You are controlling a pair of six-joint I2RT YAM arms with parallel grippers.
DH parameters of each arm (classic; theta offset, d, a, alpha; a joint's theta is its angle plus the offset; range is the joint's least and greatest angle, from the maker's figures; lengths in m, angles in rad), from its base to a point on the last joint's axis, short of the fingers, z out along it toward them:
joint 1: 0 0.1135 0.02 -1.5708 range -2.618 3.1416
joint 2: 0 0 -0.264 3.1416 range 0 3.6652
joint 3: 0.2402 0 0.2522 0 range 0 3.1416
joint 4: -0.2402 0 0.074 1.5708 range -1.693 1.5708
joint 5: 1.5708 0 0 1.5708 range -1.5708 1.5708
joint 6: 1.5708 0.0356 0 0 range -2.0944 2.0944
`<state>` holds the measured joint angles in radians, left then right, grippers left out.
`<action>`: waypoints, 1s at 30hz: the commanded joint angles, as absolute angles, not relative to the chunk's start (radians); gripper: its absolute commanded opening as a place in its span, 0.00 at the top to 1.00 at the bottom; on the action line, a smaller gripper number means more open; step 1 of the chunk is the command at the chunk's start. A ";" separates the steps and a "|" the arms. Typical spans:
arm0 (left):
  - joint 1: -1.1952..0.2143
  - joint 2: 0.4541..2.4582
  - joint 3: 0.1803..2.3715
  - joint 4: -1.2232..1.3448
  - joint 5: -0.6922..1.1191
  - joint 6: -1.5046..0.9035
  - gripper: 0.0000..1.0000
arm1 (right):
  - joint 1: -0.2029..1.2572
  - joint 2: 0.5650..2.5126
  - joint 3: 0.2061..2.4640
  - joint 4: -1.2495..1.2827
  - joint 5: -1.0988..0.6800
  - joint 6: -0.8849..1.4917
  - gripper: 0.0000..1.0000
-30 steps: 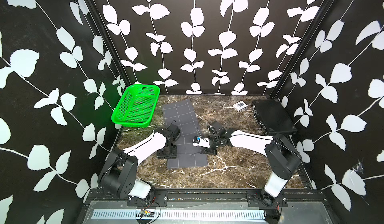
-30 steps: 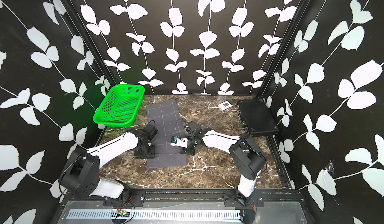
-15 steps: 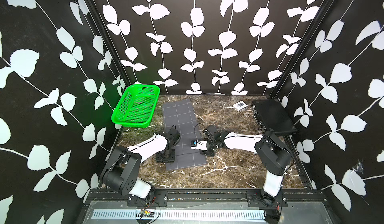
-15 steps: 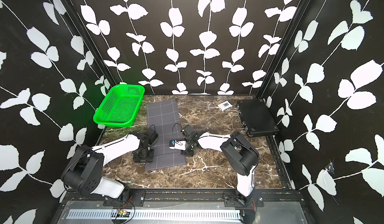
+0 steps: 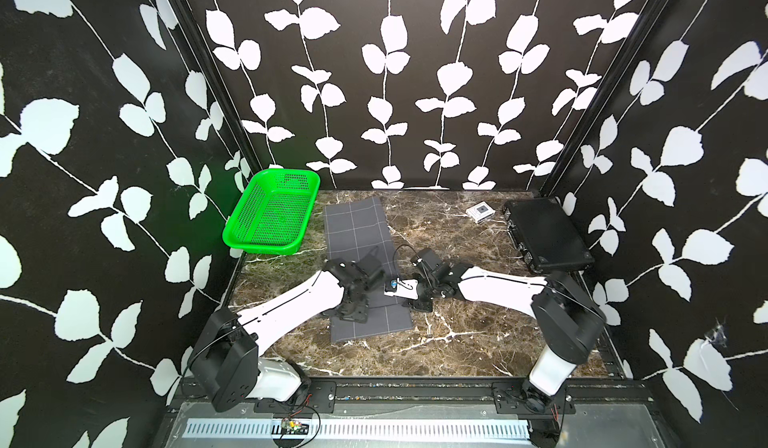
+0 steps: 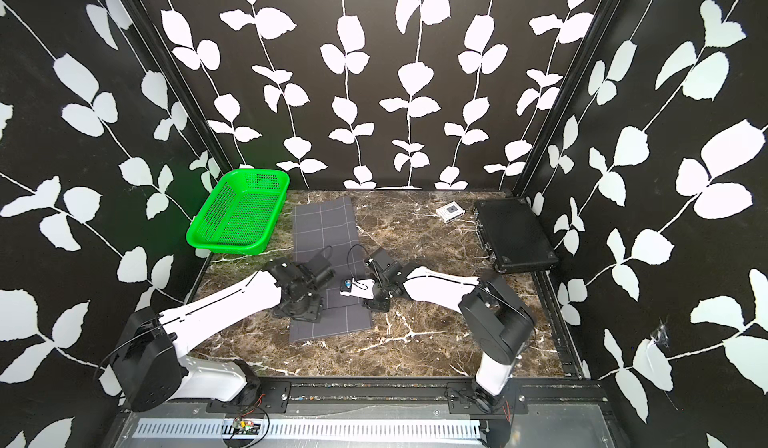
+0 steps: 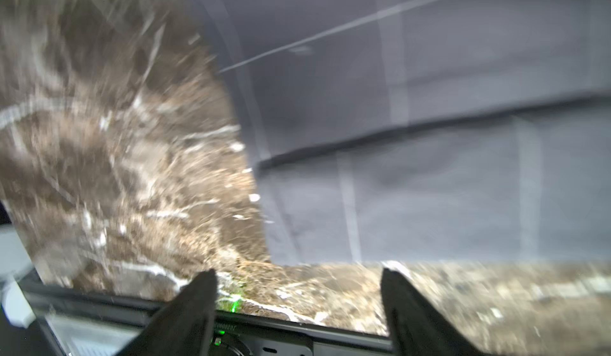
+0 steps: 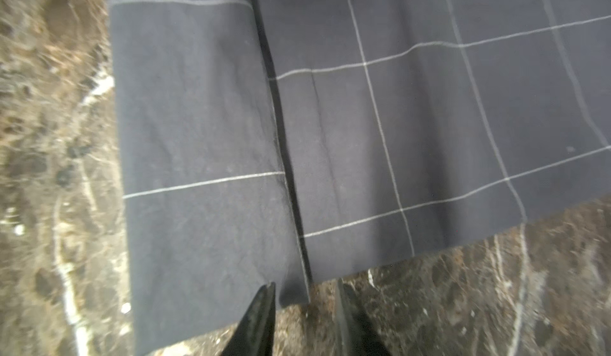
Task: Roll up the pillowcase
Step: Roll the pillowcase at the center of the board.
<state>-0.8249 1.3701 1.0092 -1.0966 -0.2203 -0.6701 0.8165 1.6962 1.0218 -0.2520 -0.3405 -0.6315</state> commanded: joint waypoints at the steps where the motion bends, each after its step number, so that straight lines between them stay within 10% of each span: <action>1: -0.901 1.351 1.030 -1.072 -0.217 -0.556 0.19 | 0.778 1.624 0.963 -0.267 -0.365 -0.612 0.62; 13: -1.047 1.219 0.747 -0.590 -0.049 -0.056 0.19 | 0.609 1.369 0.794 -0.341 -0.264 -0.637 0.50; 30: -1.040 1.359 0.757 -0.683 -0.137 0.484 0.24 | 0.520 1.194 0.715 -0.395 -0.186 -0.639 0.42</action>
<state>-1.0401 1.3602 0.7921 -0.6720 -0.1055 0.3748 0.5251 1.2045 0.7315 -0.3874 -0.1925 -0.6430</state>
